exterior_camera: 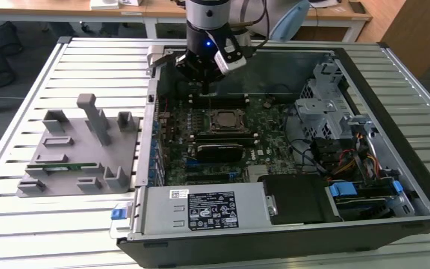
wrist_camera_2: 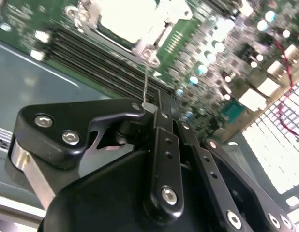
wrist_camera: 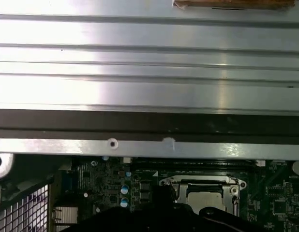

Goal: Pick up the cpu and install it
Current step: 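Install the first cpu locking lever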

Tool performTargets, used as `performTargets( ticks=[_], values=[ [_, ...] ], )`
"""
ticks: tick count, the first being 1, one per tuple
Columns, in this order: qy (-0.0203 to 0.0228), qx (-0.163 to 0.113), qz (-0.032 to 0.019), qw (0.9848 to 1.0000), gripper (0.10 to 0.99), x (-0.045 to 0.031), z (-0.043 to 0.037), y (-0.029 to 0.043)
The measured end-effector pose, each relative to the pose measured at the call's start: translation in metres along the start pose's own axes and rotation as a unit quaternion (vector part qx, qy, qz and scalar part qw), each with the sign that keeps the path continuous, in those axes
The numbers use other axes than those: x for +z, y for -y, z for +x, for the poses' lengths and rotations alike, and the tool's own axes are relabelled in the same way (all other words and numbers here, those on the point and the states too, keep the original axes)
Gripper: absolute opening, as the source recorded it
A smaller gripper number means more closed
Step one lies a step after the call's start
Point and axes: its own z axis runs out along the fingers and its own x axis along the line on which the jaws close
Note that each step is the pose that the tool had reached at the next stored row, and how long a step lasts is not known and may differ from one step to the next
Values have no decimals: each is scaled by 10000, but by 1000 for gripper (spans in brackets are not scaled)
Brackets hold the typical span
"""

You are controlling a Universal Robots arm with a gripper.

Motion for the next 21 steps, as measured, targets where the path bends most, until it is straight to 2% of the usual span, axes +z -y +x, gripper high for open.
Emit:
performTargets(
  ticks=[2,4,5,7,11,15,21],
  values=[
    [0,0,0,10000,106,0,-57,1],
    [0,0,-3,10000,106,1,-78,2],
    [1,0,-20,10000,106,1,-78,4],
    [2,0,-104,9999,106,1,-78,12],
    [3,15,-179,9998,106,9,-88,32],
    [6,61,-191,9998,106,33,-110,38],
    [6,54,-192,9998,106,110,-148,43]
  ],
)
